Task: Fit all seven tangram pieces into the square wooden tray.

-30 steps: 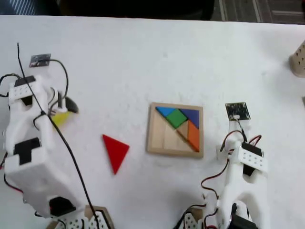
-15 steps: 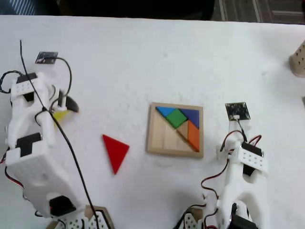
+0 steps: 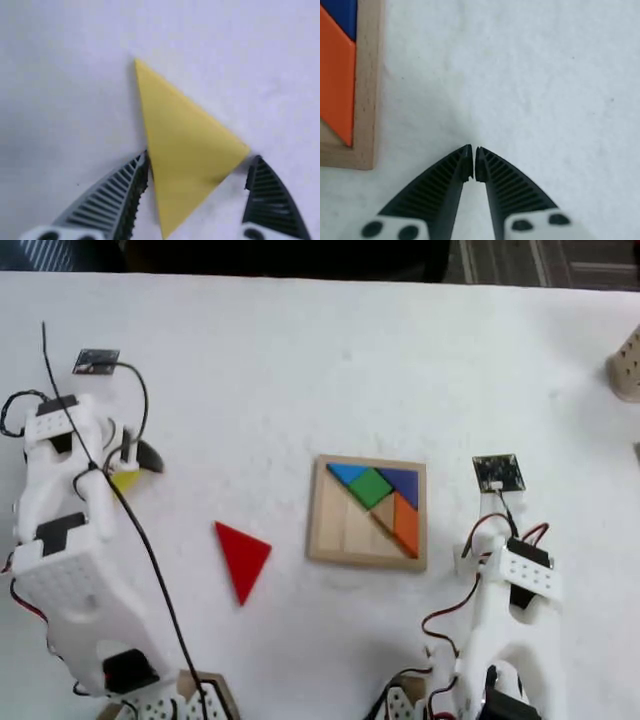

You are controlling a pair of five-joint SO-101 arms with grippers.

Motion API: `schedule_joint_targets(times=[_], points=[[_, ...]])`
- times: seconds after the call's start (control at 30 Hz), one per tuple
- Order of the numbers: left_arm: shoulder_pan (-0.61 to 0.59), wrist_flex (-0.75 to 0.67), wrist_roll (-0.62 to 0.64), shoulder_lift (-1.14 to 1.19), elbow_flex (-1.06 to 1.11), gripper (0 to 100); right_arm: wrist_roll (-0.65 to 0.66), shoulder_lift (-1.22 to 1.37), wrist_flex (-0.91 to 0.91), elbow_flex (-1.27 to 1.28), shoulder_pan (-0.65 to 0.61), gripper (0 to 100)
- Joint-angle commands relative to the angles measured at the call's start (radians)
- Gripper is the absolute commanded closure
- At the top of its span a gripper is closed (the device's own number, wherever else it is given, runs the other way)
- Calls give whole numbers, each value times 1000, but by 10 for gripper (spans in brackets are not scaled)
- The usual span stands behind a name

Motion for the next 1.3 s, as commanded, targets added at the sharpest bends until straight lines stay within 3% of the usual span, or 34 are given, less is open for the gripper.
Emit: schedule_joint_targets(times=[0.0,0.23,0.43,0.6,1.27], points=[[-4,-12,0,-19,-35,687,11,-38,13,-5,-4,980],[-8,83,2,-228,-58,687,11,-38,13,-5,-4,980],[68,41,0,-274,48,687,11,-38,13,-5,-4,980],[73,-54,0,-209,89,687,11,-38,13,-5,-4,980],[-7,-68,-8,68,-55,687,11,-38,13,-5,-4,980]])
